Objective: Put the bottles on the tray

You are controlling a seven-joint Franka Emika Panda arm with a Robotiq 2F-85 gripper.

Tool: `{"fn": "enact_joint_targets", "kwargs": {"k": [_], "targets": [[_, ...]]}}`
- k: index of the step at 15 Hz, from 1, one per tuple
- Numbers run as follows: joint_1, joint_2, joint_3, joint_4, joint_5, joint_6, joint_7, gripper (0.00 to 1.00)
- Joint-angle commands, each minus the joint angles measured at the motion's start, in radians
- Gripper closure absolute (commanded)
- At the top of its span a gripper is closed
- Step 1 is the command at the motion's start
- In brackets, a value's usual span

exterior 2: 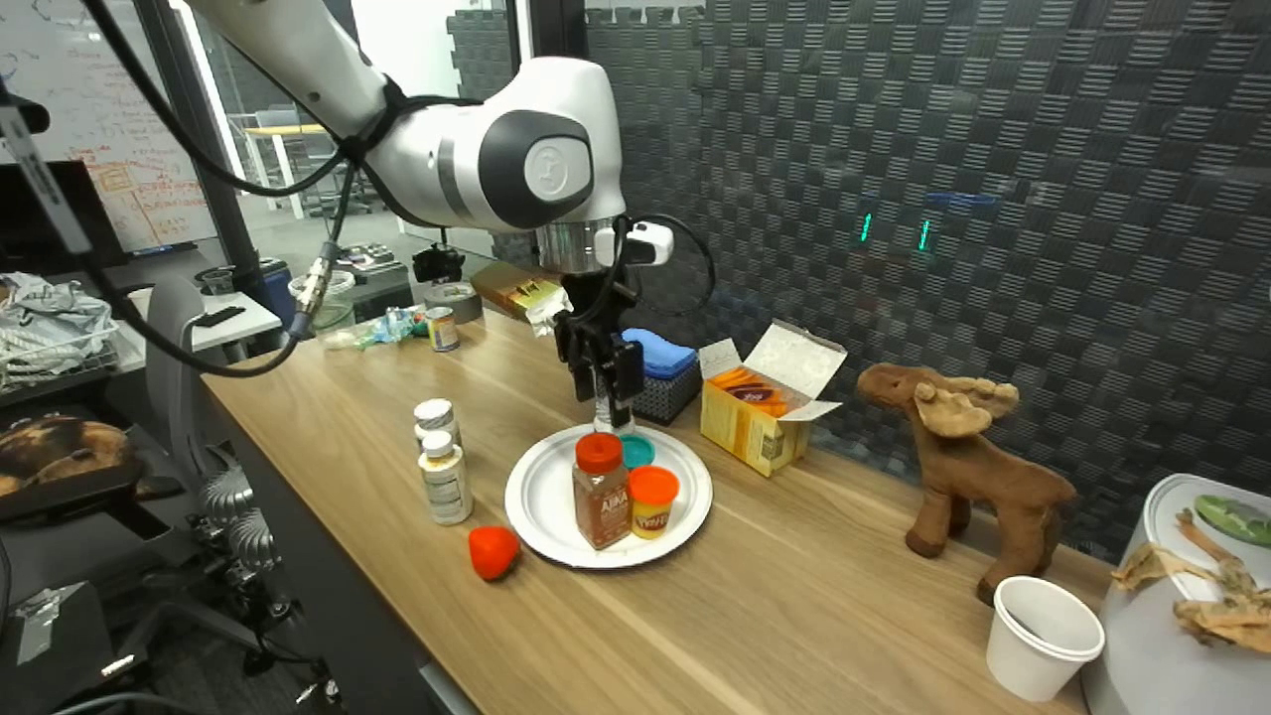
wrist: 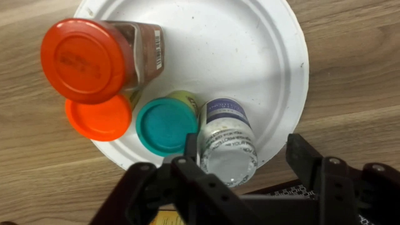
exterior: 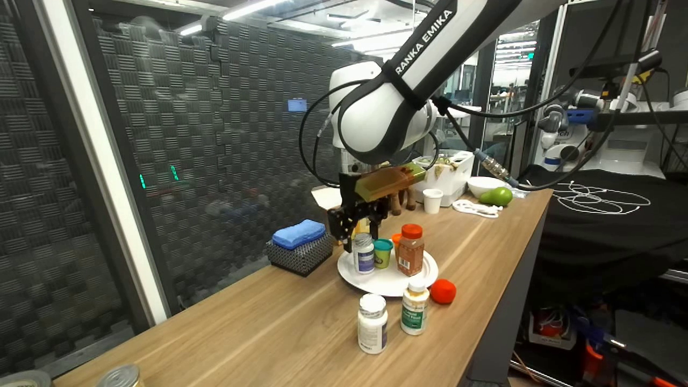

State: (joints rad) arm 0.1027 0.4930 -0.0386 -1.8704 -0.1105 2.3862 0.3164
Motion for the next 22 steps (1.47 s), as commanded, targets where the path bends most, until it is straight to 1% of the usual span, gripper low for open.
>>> {"fn": "enact_joint_targets", "kwargs": {"k": [1,4,7,9,11,13,17,20,22], "targets": [[0.036,-0.065,0.003,-0.037,-0.019,0.022,0.003,0.00],[0.072,-0.136,0.013,-0.084,-0.018,0.027,0.039,0.00],[0.109,-0.222,0.035,-0.176,-0.020,0.042,0.089,0.00],[0.119,-0.265,0.058,-0.229,-0.009,0.033,0.097,0.00],[0.110,-0.290,0.090,-0.273,0.029,0.008,0.069,0.00],[0.092,-0.294,0.126,-0.308,0.097,-0.010,0.006,0.00],[0.091,-0.295,0.161,-0.351,0.158,-0.042,-0.079,0.00],[0.094,-0.288,0.169,-0.358,0.158,-0.055,-0.111,0.00],[0.096,-0.282,0.163,-0.356,0.136,-0.053,-0.109,0.00]]}}
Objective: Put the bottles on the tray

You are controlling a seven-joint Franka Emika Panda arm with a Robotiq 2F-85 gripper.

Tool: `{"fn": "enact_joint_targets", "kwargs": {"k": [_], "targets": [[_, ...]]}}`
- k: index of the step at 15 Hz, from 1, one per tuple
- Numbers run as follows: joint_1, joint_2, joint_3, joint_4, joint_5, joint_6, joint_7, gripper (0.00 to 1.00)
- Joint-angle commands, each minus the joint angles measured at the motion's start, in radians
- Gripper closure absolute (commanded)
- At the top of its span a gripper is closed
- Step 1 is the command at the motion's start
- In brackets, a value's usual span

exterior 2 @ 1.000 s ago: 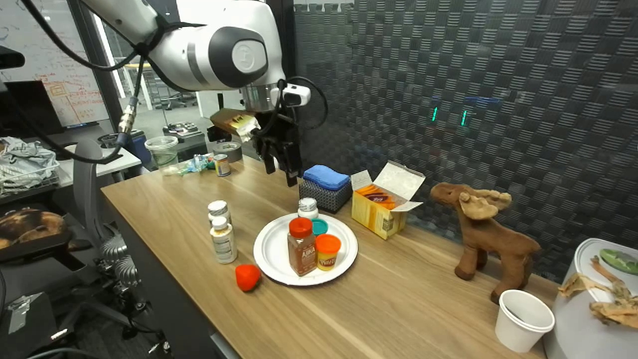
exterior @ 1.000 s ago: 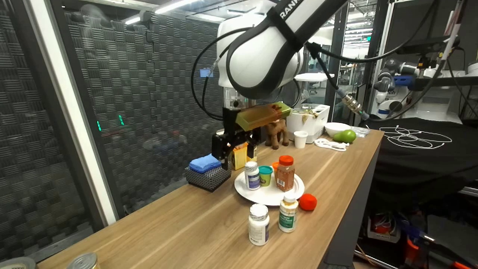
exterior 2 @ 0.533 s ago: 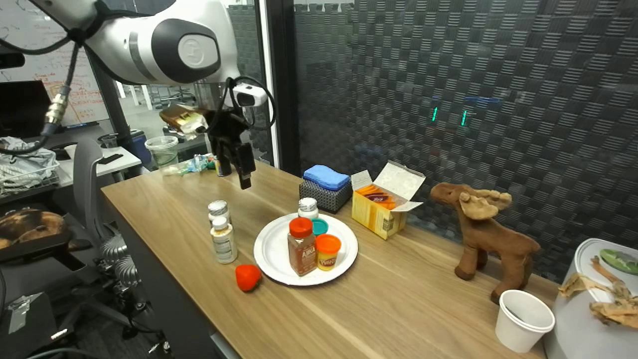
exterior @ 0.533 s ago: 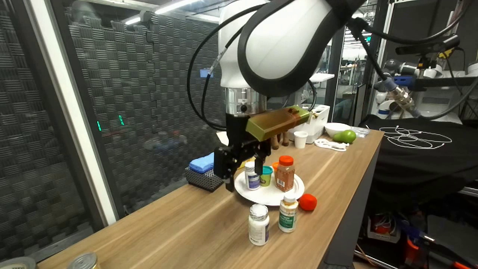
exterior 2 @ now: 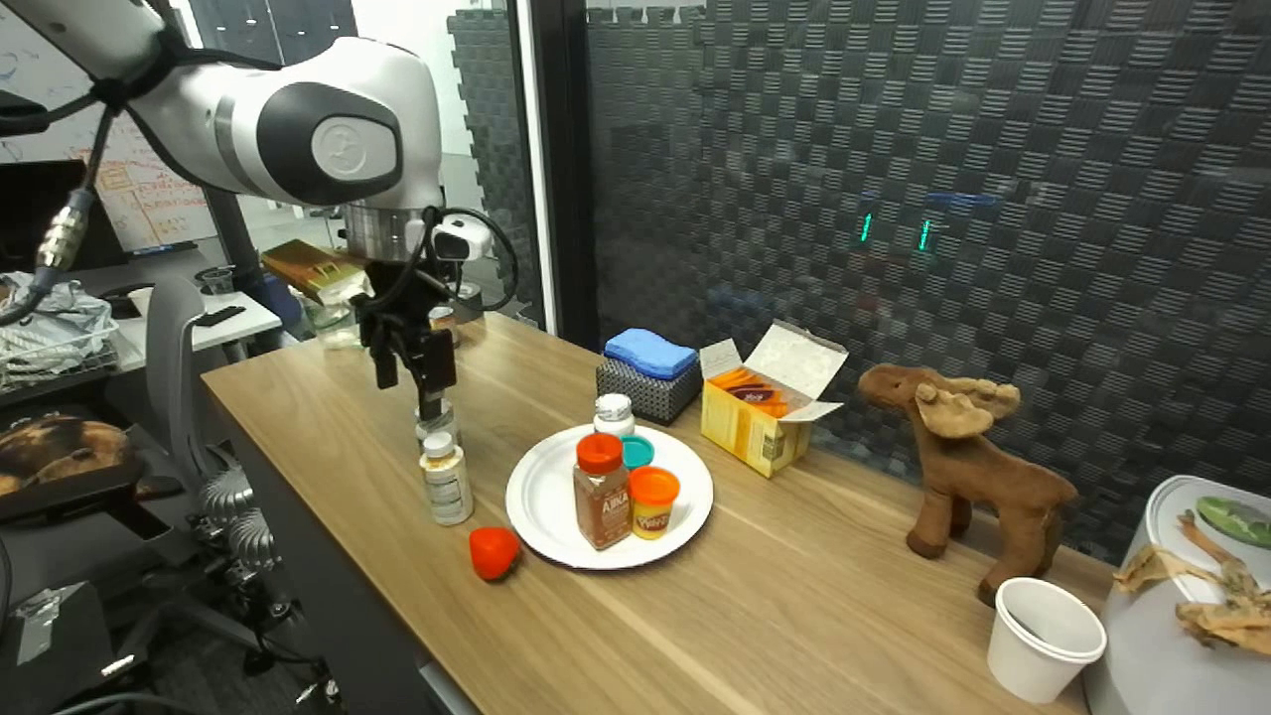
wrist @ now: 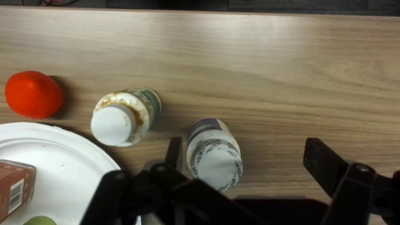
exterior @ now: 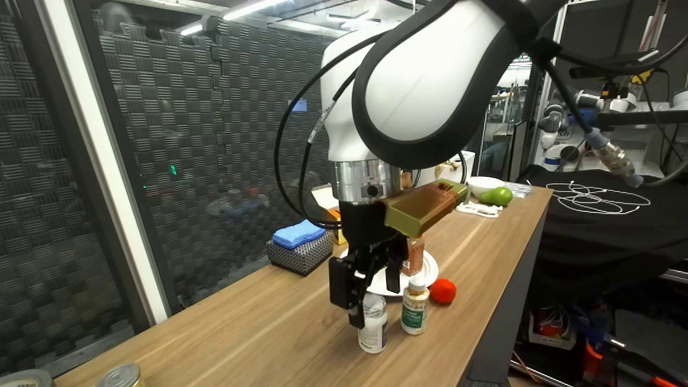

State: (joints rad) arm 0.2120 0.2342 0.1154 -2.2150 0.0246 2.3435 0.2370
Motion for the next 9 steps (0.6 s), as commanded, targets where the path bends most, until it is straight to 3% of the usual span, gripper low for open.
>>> {"fn": "enact_joint_targets", "kwargs": {"k": [1,3,5,9], "targets": [[-0.013,-0.021,0.007,-0.007,-0.003,-0.010,-0.029,0.10],[-0.014,-0.012,0.001,0.001,-0.022,-0.001,-0.028,0.12],[-0.016,-0.004,-0.005,0.011,-0.040,0.002,-0.028,0.01],[-0.021,0.009,-0.014,0.023,-0.076,0.005,-0.026,0.00]]}}
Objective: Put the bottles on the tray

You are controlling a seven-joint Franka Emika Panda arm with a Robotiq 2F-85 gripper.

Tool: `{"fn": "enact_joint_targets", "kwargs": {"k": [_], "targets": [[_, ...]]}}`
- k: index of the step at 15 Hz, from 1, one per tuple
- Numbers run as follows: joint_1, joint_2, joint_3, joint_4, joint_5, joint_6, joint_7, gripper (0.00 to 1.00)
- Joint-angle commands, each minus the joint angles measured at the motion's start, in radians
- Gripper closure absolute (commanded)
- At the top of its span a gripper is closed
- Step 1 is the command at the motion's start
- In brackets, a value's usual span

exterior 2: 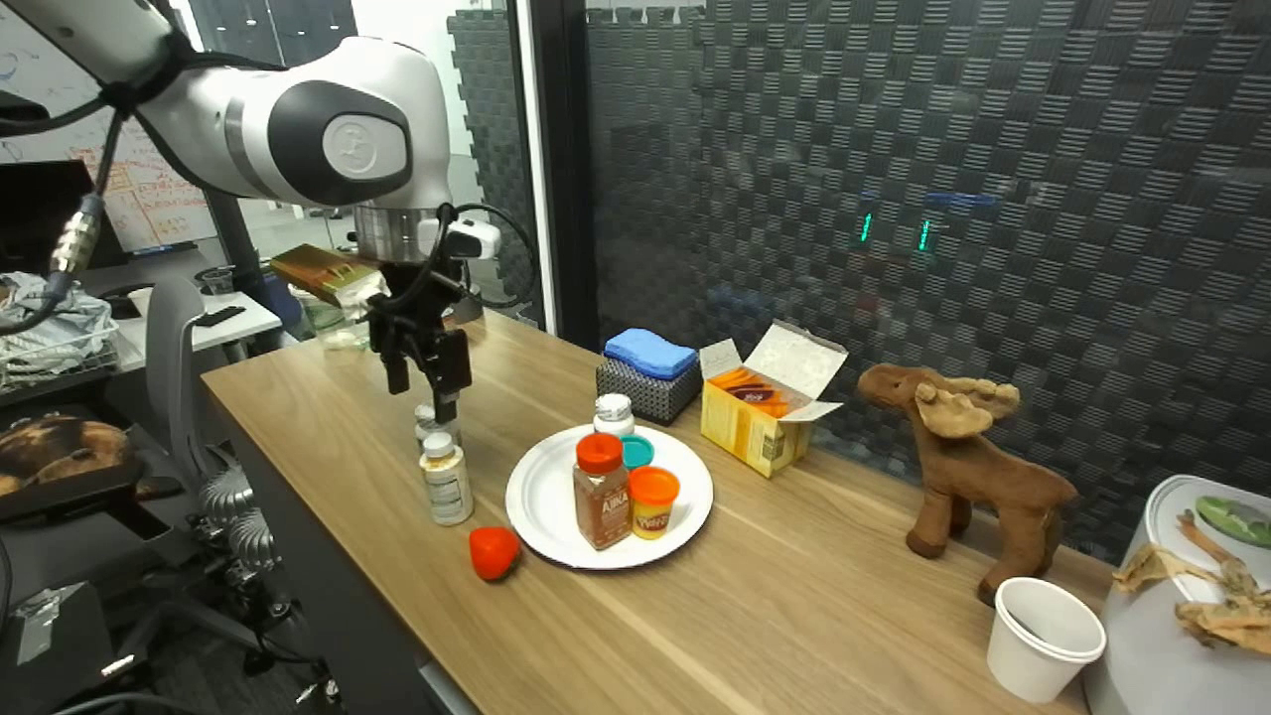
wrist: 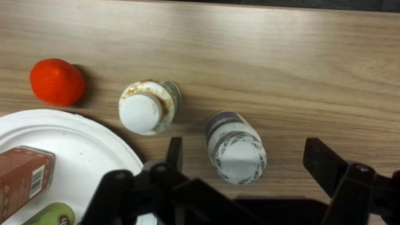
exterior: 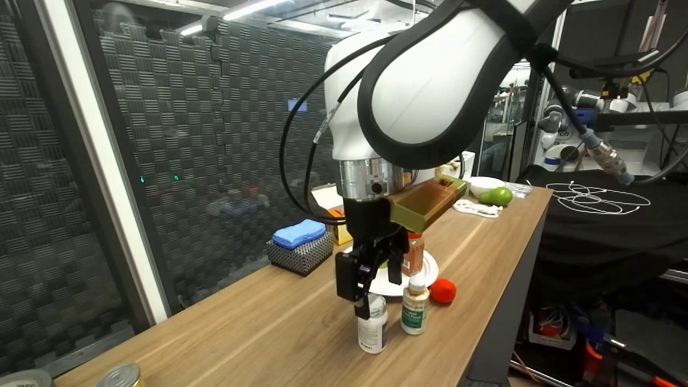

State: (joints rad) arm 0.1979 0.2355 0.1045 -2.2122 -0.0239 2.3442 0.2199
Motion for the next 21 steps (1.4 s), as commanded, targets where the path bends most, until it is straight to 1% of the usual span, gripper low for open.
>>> {"fn": "enact_joint_targets", "kwargs": {"k": [1,9,10,11,16,18,21], "targets": [[-0.009,0.012,-0.004,0.024,-0.032,0.004,-0.010,0.00],[-0.007,0.042,0.011,0.041,-0.017,0.011,-0.039,0.00],[-0.007,0.044,0.011,0.044,-0.017,0.012,-0.038,0.25],[-0.007,0.045,0.012,0.046,-0.015,0.013,-0.039,0.27],[-0.005,0.049,0.010,0.053,-0.021,0.024,-0.034,0.67],[-0.005,0.049,0.008,0.052,-0.023,0.025,-0.029,0.80],[-0.007,0.041,0.000,0.055,-0.024,0.025,-0.013,0.80]]}}
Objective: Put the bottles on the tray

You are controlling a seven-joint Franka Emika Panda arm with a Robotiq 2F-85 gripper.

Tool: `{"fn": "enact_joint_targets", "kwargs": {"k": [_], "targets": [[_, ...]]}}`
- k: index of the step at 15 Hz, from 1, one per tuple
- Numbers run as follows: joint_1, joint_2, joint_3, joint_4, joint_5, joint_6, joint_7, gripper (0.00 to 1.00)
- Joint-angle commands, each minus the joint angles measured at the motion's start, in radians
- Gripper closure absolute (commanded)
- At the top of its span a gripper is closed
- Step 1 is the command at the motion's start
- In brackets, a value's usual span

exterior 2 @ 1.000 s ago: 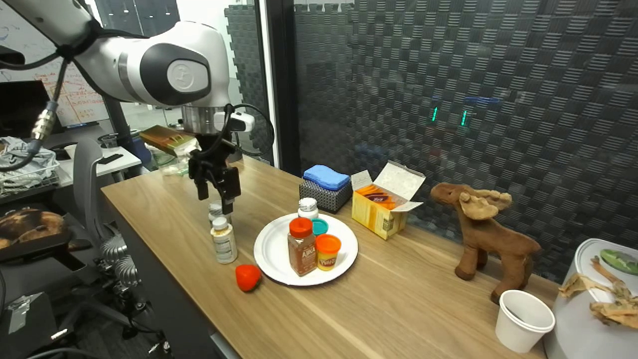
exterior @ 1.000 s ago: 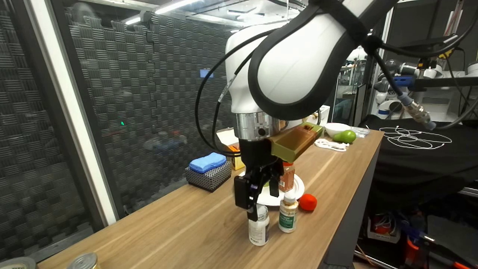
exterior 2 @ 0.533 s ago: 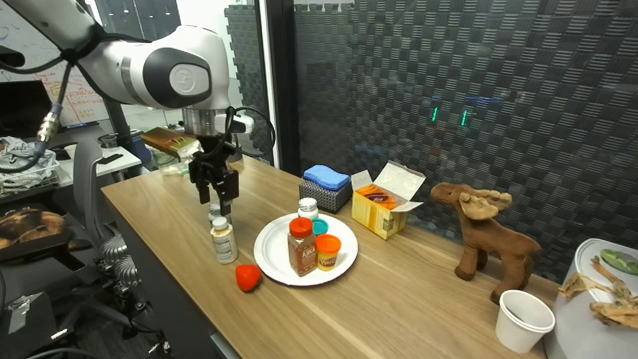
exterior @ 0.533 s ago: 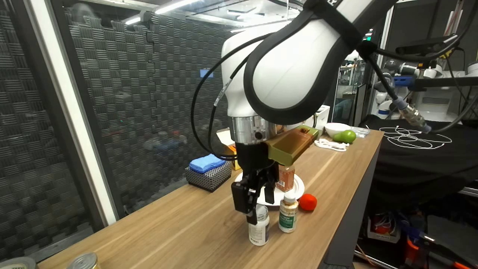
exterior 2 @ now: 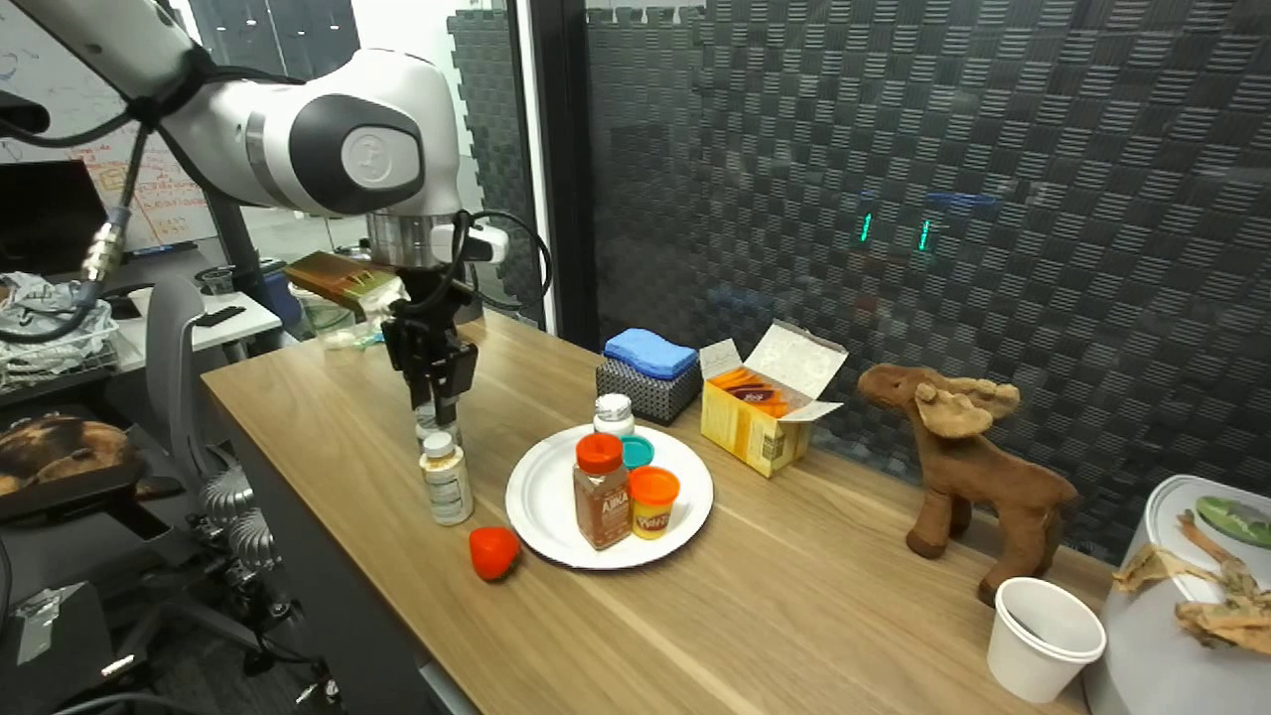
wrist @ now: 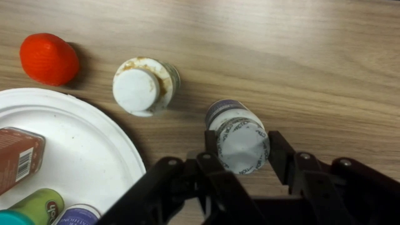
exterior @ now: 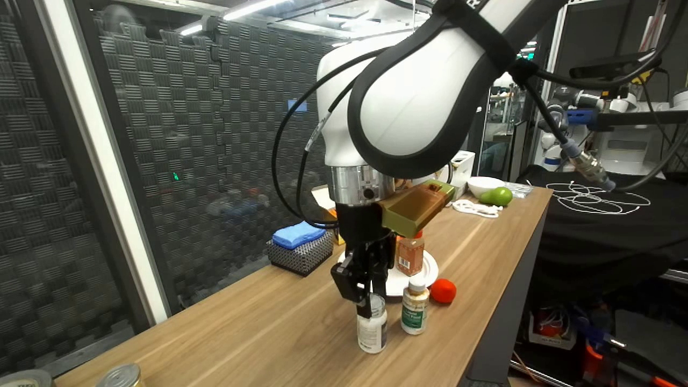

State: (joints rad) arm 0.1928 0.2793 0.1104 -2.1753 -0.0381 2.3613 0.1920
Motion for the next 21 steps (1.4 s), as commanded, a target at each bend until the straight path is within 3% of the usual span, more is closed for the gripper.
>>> {"fn": "enact_joint_targets", "kwargs": {"k": [1,7,21], "targets": [[-0.006,-0.016,-0.010,0.022,0.001,0.010,0.029,0.81],[-0.018,-0.066,-0.066,0.056,-0.039,0.058,0.142,0.81],[-0.054,-0.014,-0.169,0.074,-0.157,0.053,0.327,0.81]]}}
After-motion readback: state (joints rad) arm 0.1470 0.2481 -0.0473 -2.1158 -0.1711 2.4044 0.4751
